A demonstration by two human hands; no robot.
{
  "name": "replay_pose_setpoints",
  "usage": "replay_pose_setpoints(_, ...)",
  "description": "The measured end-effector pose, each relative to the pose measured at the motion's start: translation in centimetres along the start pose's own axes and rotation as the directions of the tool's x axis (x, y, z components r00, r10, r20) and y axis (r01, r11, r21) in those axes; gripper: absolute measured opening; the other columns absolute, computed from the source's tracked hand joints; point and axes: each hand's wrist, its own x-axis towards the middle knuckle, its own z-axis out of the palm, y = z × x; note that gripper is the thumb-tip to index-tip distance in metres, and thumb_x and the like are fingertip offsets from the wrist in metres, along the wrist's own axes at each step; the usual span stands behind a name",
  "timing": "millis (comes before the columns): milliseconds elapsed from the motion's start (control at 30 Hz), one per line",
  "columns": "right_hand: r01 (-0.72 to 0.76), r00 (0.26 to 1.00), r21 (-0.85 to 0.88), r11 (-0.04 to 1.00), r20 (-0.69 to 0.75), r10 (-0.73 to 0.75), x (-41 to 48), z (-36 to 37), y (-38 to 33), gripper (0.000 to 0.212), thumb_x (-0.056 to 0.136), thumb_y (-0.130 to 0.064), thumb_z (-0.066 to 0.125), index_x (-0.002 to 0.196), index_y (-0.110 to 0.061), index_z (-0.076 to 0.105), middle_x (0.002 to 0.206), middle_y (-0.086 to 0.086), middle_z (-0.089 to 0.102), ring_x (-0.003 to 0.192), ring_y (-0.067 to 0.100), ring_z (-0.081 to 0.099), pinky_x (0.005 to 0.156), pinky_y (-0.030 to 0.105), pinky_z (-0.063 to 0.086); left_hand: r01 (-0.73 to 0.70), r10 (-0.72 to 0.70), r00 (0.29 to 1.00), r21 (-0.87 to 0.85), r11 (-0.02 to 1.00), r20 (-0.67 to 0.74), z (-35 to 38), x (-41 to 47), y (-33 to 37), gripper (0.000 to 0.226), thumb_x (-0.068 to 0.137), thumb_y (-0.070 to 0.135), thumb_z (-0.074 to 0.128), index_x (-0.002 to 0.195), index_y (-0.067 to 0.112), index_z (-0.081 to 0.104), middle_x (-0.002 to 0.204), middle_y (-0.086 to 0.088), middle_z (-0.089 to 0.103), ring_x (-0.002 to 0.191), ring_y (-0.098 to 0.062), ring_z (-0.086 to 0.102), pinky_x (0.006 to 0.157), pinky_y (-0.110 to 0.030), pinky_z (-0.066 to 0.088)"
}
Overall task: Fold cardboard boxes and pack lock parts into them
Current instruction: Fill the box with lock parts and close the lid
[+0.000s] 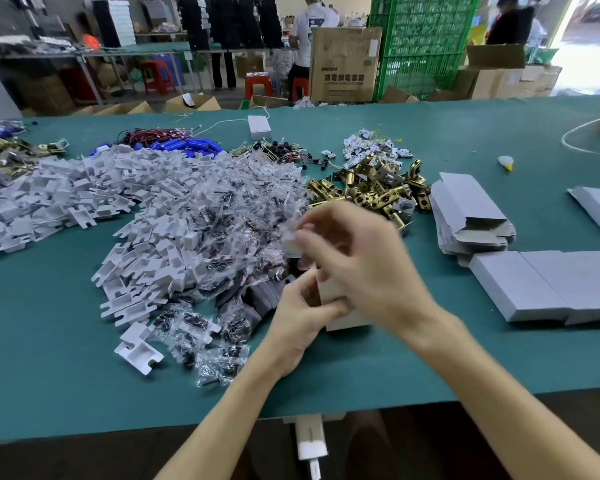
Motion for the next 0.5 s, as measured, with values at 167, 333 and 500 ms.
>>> replay_pose_setpoints(167,-0.023,0.998,-0.142,0.990,-0.055,0.015,0.0,-6.0,1.0,0.007,0.097,-0.016,0.069,0.098,-0.020,0.063,0.079,-0.003,0.073,0.066,0.017,0.071,0.058,0.019,0.048,-0.014,0.016,0.998,-0.042,0.999,0.059,-0.1,-0.3,0.3,0.041,0.082,0.015,0.087,0.120,0.024,0.075,0.117,-0.007,0.077,0.109,-0.019,0.072,0.090,-0.031,0.058)
replay_pose_setpoints(333,-0.071,0.994,-0.313,0.947,0.052,0.092,0.3,-6.2,2.6,0.006,0.098,-0.016,0.068,0.096,-0.021,0.066,0.081,-0.004,0.071,0.057,0.012,0.068,0.064,0.031,0.057,-0.009,0.012,0.997,-0.041,0.999,0.075,0.0,-0.5,1.0,0.044,0.084,0.012,0.085,0.125,0.022,0.073,0.120,-0.008,0.076,0.112,-0.020,0.071,0.090,-0.030,0.057)
replay_pose_setpoints(500,-0.019,0.996,-0.488,0.872,0.064,0.057,0.3,-5.5,3.0,0.005,0.096,-0.023,0.071,0.091,-0.024,0.071,0.084,-0.016,0.063,0.075,0.001,0.058,0.070,0.018,0.042,0.007,-0.005,0.998,-0.033,0.999,0.063,0.0,-0.6,1.1,0.040,0.085,0.008,0.083,0.121,0.023,0.074,0.115,-0.007,0.077,0.108,-0.019,0.072,0.090,-0.031,0.058)
